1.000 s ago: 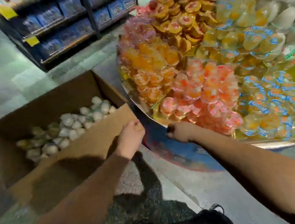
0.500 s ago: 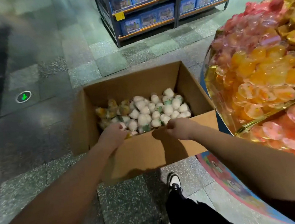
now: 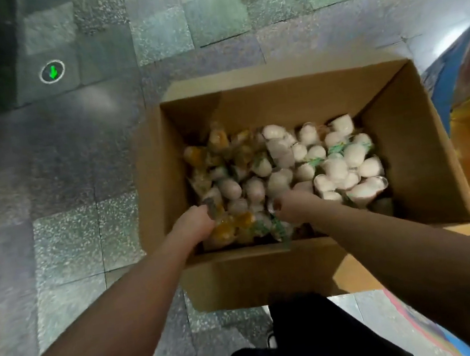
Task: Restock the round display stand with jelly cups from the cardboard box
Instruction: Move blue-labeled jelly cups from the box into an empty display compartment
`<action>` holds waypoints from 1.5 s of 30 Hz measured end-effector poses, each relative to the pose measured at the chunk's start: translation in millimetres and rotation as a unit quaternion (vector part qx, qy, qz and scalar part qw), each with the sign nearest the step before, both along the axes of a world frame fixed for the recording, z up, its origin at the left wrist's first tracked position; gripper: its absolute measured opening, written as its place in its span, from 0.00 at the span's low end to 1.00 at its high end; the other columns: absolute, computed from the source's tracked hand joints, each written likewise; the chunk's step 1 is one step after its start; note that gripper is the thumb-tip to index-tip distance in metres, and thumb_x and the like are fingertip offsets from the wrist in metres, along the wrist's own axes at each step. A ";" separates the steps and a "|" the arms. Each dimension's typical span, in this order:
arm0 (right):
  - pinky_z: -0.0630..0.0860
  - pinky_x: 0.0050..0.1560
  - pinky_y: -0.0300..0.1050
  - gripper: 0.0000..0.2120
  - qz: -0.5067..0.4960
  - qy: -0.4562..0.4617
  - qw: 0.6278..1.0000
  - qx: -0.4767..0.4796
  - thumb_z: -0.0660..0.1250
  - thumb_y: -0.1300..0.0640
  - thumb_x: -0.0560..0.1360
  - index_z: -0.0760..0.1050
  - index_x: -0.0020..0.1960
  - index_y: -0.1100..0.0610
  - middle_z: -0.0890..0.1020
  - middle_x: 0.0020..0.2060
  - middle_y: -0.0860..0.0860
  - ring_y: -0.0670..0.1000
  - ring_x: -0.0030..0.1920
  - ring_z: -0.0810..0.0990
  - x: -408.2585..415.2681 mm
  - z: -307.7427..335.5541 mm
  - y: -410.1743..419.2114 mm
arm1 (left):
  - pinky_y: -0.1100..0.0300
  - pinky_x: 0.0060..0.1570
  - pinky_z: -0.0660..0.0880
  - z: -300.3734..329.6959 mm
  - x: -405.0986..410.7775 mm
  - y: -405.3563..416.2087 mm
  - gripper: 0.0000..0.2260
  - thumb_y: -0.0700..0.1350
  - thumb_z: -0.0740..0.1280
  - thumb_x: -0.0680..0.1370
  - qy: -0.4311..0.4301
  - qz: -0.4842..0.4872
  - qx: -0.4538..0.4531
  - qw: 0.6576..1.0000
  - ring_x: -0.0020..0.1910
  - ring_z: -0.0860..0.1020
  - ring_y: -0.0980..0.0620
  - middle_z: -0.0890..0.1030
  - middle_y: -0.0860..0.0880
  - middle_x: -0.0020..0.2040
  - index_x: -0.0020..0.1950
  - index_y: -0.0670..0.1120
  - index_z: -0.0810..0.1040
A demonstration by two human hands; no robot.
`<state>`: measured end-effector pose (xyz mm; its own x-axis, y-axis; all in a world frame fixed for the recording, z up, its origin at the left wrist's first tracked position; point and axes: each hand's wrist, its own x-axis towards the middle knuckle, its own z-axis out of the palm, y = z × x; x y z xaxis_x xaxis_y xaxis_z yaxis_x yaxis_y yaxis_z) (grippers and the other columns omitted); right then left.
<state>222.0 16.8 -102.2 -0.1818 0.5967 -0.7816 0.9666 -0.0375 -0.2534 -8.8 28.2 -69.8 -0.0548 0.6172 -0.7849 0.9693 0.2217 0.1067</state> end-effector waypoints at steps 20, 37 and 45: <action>0.75 0.61 0.51 0.27 -0.192 0.066 0.971 -0.128 0.67 0.44 0.76 0.69 0.69 0.58 0.76 0.63 0.57 0.57 0.59 0.77 -69.2 -114.0 -3.7 | 0.58 0.45 0.73 -85.9 33.7 -15.2 0.14 0.45 0.70 0.78 -0.093 0.482 -0.089 0.867 0.45 0.75 0.49 0.75 0.48 0.44 0.60 0.40 0.76; 0.71 0.34 0.44 0.26 -0.426 0.175 0.883 0.094 0.73 0.48 0.70 0.65 0.61 0.55 0.79 0.48 0.52 0.51 0.43 0.78 57.8 57.2 -97.4 | 0.54 0.45 0.79 44.5 97.2 -55.6 0.26 0.50 0.73 0.71 -0.269 0.252 0.049 0.928 0.46 0.80 0.48 0.79 0.47 0.50 0.65 0.46 0.68; 0.70 0.34 0.42 0.20 -0.518 0.181 0.789 0.276 0.73 0.50 0.71 0.67 0.57 0.52 0.76 0.42 0.46 0.44 0.37 0.75 126.8 158.5 -253.2 | 0.50 0.58 0.75 143.0 185.5 -147.7 0.32 0.56 0.73 0.73 -0.328 0.040 0.144 0.933 0.55 0.76 0.49 0.76 0.49 0.62 0.72 0.51 0.66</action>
